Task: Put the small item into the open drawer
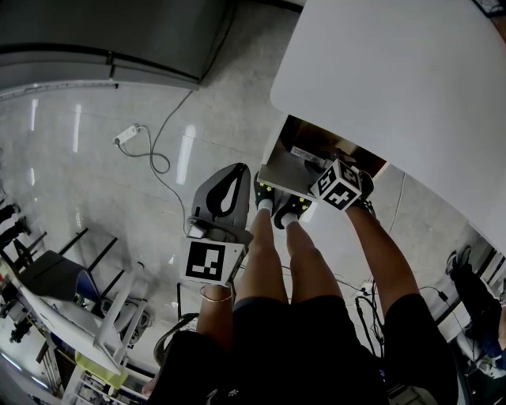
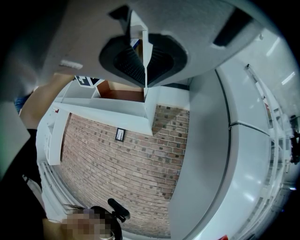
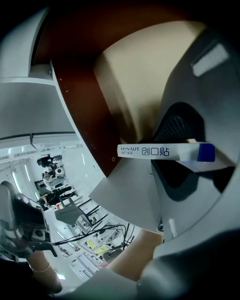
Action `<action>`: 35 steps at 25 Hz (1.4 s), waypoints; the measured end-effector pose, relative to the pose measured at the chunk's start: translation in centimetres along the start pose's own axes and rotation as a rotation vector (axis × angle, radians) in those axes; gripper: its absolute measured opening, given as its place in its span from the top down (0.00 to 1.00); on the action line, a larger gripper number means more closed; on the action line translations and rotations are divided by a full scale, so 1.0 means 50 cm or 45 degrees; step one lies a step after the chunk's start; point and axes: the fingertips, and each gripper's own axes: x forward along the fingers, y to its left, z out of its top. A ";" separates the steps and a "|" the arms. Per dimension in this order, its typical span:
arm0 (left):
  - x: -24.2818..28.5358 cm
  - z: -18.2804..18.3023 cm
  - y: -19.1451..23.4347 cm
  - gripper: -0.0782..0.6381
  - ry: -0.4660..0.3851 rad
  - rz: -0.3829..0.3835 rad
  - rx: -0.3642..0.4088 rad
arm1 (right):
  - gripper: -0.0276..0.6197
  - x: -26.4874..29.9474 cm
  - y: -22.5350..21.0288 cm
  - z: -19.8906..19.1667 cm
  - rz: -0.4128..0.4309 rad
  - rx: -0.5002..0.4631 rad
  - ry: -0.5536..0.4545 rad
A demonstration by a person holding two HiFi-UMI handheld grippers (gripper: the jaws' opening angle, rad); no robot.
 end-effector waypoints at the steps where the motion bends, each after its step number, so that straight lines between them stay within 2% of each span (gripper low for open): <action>1: -0.001 0.000 0.000 0.88 -0.001 -0.001 0.002 | 0.79 0.001 0.000 -0.003 -0.001 -0.003 0.005; 16: 0.003 0.000 -0.013 0.88 0.012 -0.020 0.012 | 0.76 -0.019 -0.029 -0.011 -0.039 0.061 -0.016; 35: 0.001 -0.002 -0.019 0.88 0.016 -0.025 0.027 | 0.73 -0.031 -0.046 -0.025 -0.102 0.064 -0.016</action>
